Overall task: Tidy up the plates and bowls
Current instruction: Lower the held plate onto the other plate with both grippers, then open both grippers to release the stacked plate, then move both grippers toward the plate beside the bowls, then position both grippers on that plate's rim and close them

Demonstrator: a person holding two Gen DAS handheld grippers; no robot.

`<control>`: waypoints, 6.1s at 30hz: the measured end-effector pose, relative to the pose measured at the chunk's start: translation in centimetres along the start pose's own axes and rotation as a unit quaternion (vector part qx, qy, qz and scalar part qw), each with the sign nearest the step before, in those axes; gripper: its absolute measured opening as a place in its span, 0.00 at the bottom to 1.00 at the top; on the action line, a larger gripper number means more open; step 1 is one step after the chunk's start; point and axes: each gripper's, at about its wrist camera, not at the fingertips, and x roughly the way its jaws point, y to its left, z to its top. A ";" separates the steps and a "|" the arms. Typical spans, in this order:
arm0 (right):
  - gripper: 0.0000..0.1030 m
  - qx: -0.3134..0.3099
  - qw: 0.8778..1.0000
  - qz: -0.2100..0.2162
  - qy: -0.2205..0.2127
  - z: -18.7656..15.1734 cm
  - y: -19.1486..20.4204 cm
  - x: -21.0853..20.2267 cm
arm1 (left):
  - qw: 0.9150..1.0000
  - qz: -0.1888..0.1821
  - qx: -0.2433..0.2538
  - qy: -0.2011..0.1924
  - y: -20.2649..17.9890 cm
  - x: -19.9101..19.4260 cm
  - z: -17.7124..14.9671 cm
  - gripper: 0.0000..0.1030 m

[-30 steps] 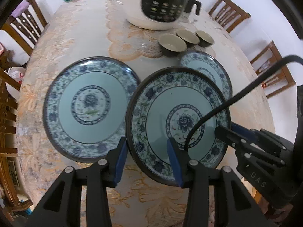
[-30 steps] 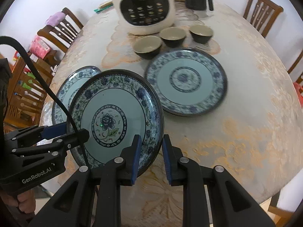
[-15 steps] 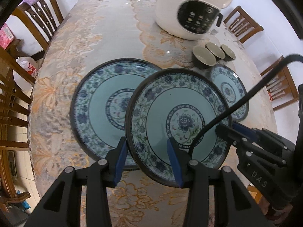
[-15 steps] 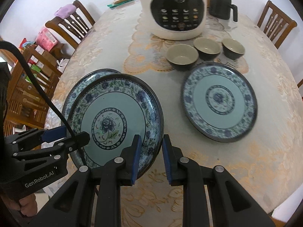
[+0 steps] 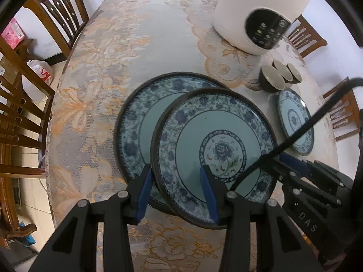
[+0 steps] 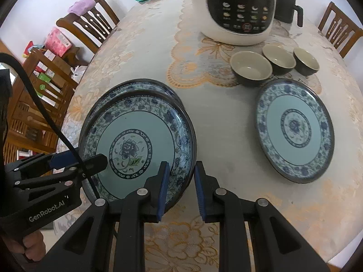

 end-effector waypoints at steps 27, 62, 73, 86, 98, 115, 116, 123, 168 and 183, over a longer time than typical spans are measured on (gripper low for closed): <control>0.24 -0.002 0.999 -0.041 0.012 0.7 1.8 2.3 | 1.000 0.018 0.009 0.007 1.0 2.2 1.2 0.43; 0.39 0.063 0.997 -0.011 -0.039 -1.6 0.3 -1.9 | 0.999 0.003 0.025 -0.028 0.6 -1.0 0.3 0.48; 0.39 0.057 0.997 0.007 -0.051 -2.6 -2.3 -4.2 | 0.999 0.008 0.033 -0.041 -2.9 -2.3 0.0 0.48; 0.39 0.052 0.997 0.015 -0.056 -3.4 -7.1 -6.6 | 0.998 0.005 0.042 -0.041 -8.9 -2.2 -0.2 0.48; 0.39 0.077 0.995 0.011 -0.057 -4.4 -12.4 -7.6 | 0.998 -0.002 0.052 -0.031 -13.7 -1.0 -0.3 0.48; 0.39 0.101 0.993 0.012 -0.056 -3.9 -19.4 -7.2 | 0.999 -0.016 0.038 -0.036 -18.2 1.2 1.5 0.48; 0.39 0.102 0.993 0.015 -0.055 -3.8 -19.7 -7.0 | 0.999 -0.015 0.038 -0.035 -18.5 1.4 1.7 0.48; 0.39 0.099 0.994 0.026 -0.046 -2.6 -21.3 -5.6 | 0.999 -0.007 0.035 -0.026 -19.8 3.1 2.6 0.48; 0.39 0.034 0.999 0.025 -0.031 0.2 -21.7 -1.5 | 0.999 0.009 0.037 0.011 -21.9 8.7 5.0 0.50; 0.18 0.056 0.997 0.017 -0.040 -1.3 -21.9 -2.0 | 0.999 0.012 0.037 0.007 -21.1 8.1 3.7 0.41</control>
